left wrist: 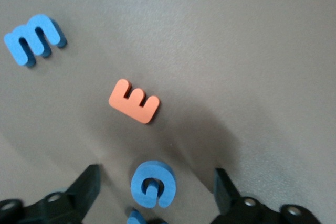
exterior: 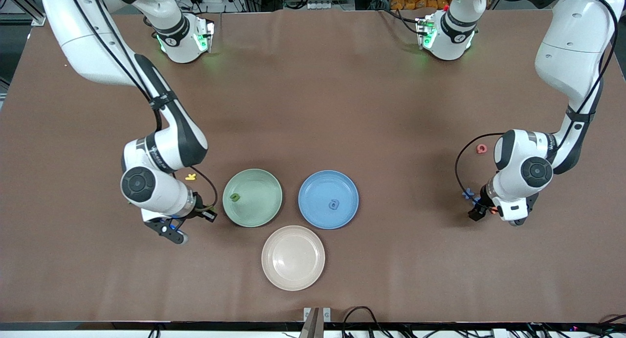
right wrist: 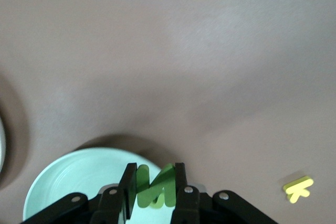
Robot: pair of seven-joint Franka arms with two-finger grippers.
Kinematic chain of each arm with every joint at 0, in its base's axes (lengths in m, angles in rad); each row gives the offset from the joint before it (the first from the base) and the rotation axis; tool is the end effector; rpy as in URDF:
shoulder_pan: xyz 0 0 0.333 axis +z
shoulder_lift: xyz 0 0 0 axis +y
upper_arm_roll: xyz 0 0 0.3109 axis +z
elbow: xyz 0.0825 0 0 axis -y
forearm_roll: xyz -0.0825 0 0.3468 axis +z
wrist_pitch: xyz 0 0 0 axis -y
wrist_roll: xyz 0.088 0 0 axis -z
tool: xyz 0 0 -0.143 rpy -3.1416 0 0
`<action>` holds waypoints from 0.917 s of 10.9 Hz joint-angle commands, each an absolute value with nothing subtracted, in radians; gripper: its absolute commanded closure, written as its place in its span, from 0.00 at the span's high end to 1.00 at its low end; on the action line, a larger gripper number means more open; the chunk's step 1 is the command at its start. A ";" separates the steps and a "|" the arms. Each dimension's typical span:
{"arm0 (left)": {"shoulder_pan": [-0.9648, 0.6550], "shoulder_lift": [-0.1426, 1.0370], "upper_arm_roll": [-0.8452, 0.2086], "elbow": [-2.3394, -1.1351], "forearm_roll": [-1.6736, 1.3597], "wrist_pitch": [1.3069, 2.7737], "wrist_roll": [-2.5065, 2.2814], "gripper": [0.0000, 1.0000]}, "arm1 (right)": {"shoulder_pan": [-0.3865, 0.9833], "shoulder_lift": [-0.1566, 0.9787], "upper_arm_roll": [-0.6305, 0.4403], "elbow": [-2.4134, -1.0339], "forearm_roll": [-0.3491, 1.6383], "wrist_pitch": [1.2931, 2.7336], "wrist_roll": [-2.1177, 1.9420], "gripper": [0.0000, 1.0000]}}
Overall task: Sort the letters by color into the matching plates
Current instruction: 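Carry the N to the green plate while the left gripper grasps the G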
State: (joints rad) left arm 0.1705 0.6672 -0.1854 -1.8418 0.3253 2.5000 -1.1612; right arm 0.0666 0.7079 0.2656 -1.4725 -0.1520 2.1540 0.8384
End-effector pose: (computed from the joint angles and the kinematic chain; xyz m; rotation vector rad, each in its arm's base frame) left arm 0.6178 -0.0003 0.1577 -2.7562 -1.3747 -0.0854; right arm 0.6569 0.1855 0.2514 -3.0138 0.7428 0.0387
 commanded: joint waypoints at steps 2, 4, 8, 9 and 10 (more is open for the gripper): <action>0.170 0.678 -0.179 -1.835 0.385 2.494 -1.196 0.17 | 0.135 0.715 0.281 -1.471 -0.150 2.135 0.853 0.00; 0.172 0.678 -0.181 -1.836 0.384 2.494 -1.213 0.02 | 0.173 0.718 0.282 -1.477 -0.150 2.134 0.853 0.00; 0.170 0.660 -0.181 -1.841 0.385 2.491 -1.232 0.00 | 0.204 0.721 0.290 -1.488 -0.155 2.082 0.854 0.30; 0.167 0.652 -0.183 -1.836 0.385 2.458 -1.230 0.00 | 0.204 0.721 0.288 -1.488 -0.156 2.080 0.856 0.50; 0.166 0.640 -0.187 -1.833 0.385 2.438 -1.230 0.00 | 0.204 0.721 0.288 -1.489 -0.163 2.071 0.871 0.72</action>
